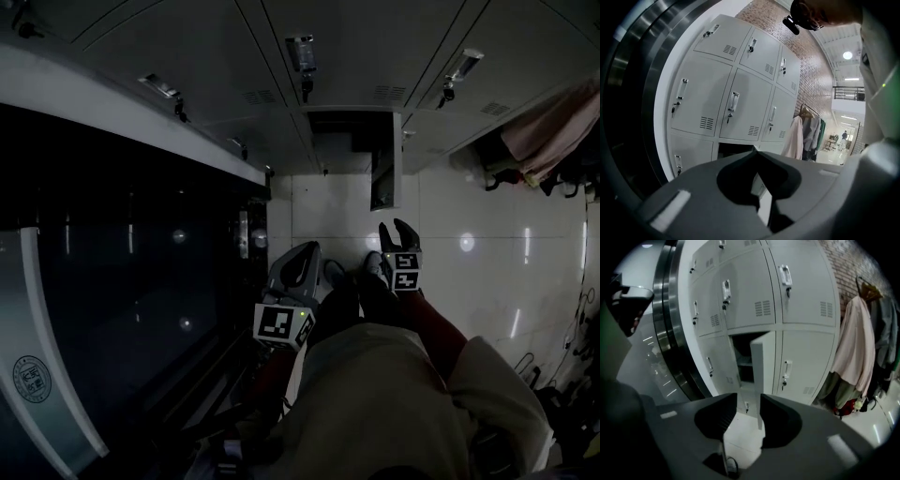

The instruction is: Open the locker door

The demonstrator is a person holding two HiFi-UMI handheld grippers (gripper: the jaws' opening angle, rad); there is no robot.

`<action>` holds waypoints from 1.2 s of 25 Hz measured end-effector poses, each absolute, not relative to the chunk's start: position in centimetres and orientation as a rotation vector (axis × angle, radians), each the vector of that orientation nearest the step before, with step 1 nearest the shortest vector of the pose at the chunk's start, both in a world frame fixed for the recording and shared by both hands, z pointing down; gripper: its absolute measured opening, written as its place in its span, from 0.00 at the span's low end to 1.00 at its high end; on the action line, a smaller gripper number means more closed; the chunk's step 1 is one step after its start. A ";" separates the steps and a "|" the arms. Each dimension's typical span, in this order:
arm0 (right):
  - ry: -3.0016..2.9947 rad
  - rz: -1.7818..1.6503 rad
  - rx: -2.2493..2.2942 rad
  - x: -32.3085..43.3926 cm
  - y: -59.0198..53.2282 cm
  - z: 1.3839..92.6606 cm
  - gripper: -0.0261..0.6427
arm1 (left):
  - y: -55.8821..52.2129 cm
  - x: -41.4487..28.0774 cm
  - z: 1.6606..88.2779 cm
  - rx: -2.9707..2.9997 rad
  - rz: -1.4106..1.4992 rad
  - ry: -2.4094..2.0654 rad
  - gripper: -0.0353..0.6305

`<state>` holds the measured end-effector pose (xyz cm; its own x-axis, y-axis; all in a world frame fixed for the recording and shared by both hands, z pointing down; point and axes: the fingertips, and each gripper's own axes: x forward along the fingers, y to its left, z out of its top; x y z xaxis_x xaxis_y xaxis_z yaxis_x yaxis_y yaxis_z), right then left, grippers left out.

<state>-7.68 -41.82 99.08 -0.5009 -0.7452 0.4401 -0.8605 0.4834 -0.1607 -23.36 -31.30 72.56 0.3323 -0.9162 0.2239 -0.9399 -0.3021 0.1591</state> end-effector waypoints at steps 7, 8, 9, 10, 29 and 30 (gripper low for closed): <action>-2.573 0.289 1.538 -4.8 -40.5 79.5 0.18 | -32.8 -23.0 63.7 2.530 -0.020 -1.796 0.16; -2.598 0.259 1.557 -4.5 -40.5 76.5 0.14 | -32.7 -22.8 62.4 2.541 -0.019 -1.803 0.16; -2.624 0.229 1.576 -4.2 -40.4 73.5 0.11 | -32.6 -22.7 61.1 2.551 -0.020 -1.812 0.16; -2.653 0.203 1.595 -4.0 -40.2 70.5 0.11 | -32.5 -22.7 59.8 2.558 -0.023 -1.823 0.16; -2.890 0.055 1.641 0.3 -30.6 48.0 0.04 | -26.2 -21.3 49.9 2.588 -0.039 -1.835 0.16; -2.883 0.076 1.638 0.4 -30.2 48.0 0.04 | -25.9 -21.2 50.0 2.592 -0.042 -1.823 0.16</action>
